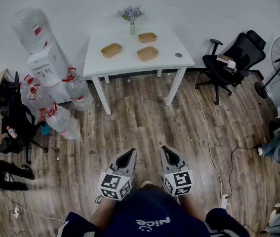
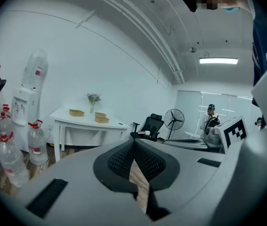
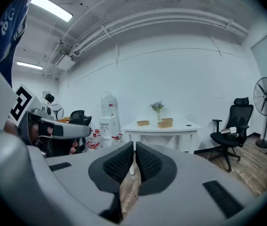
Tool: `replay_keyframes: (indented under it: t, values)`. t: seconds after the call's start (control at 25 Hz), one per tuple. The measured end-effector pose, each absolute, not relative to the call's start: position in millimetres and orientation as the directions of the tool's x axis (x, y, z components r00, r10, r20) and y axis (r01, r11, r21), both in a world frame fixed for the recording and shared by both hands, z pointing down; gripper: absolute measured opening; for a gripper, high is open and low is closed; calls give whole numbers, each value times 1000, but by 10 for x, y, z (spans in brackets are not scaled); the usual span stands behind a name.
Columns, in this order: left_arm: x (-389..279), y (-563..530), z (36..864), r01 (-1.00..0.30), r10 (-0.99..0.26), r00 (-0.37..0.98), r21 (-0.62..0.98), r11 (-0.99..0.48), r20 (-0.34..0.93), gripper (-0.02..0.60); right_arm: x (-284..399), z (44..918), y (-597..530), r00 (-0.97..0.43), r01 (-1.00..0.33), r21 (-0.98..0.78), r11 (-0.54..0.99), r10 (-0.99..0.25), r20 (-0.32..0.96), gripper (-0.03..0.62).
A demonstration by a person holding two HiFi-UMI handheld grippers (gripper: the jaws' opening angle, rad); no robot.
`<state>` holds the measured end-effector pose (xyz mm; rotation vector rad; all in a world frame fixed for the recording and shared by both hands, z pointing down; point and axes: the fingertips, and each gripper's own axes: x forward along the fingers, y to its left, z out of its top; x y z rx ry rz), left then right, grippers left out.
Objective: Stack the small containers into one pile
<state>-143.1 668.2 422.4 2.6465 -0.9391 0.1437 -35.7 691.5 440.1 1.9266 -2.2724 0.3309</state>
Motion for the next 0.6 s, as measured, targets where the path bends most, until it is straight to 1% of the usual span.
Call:
replay_keyframes:
  t: [0.24, 0.36, 0.48, 0.6]
  values:
    - [-1627, 6256, 4208, -616, -586, 787, 286, -734, 192, 20, -588, 4438, 6532, -165, -986, -52, 157, -945, 283, 54]
    - [-1743, 5948, 4213, -610, -579, 792, 291, -737, 194, 20, -685, 4393, 6255, -150, -989, -54, 141, -951, 271, 54]
    - [-1851, 5623, 4202, -599, -570, 800, 291, -746, 188, 20, -738, 4359, 5961, -133, -989, -94, 113, -959, 252, 55]
    - [-1921, 5354, 4223, -563, -530, 826, 310, -766, 192, 20, -833, 4362, 5682, -130, -990, -89, 110, -957, 260, 55]
